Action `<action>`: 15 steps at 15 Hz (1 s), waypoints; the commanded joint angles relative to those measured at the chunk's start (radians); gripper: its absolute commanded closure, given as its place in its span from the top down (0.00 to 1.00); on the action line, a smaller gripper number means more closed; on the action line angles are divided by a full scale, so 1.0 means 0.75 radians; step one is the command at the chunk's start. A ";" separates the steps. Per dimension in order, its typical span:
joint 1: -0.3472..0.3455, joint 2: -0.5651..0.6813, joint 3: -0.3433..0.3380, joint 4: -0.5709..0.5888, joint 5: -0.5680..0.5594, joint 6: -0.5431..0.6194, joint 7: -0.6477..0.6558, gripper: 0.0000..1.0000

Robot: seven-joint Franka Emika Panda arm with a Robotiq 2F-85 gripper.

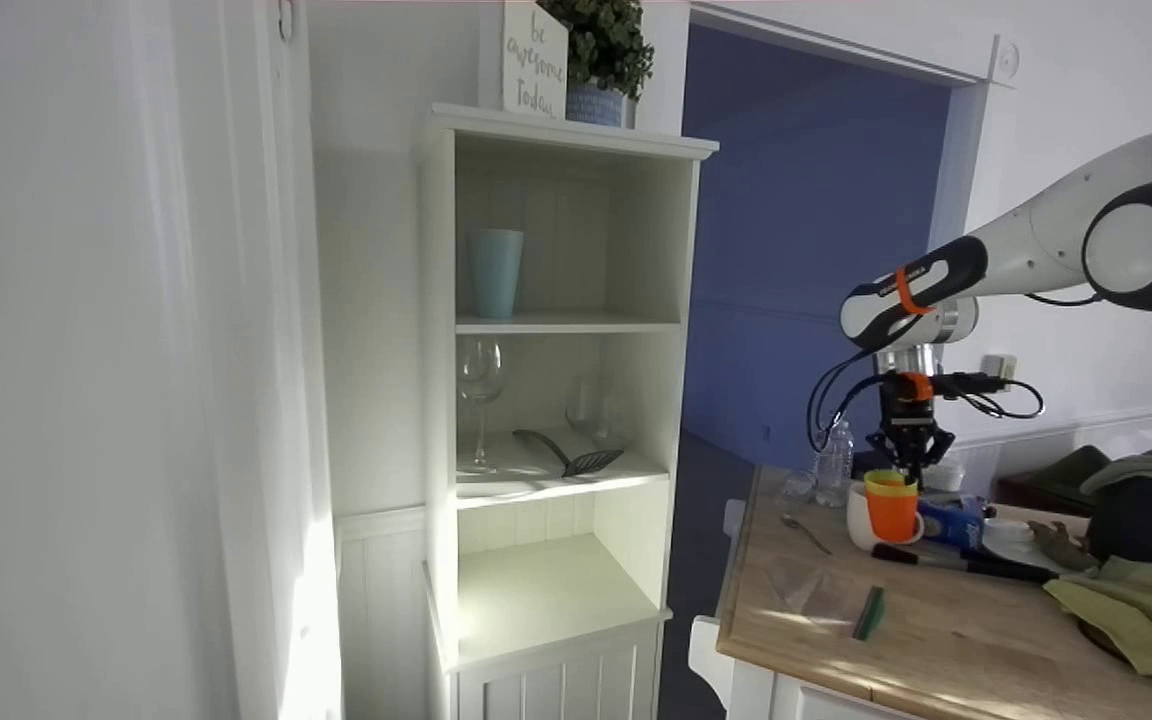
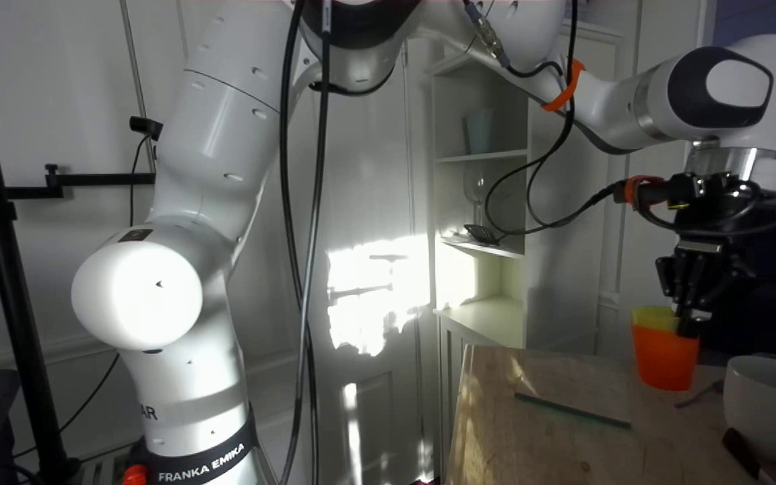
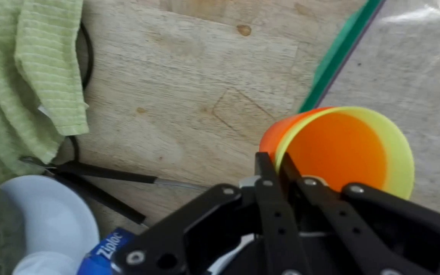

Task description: Put the orange and yellow cup upright and move them to the left

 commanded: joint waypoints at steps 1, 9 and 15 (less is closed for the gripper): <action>0.004 -0.058 0.051 -0.120 0.110 0.099 -0.124 0.02; 0.014 0.047 0.085 -0.049 0.262 0.187 -0.091 0.02; -0.025 0.154 0.075 0.077 0.364 0.200 -0.038 0.02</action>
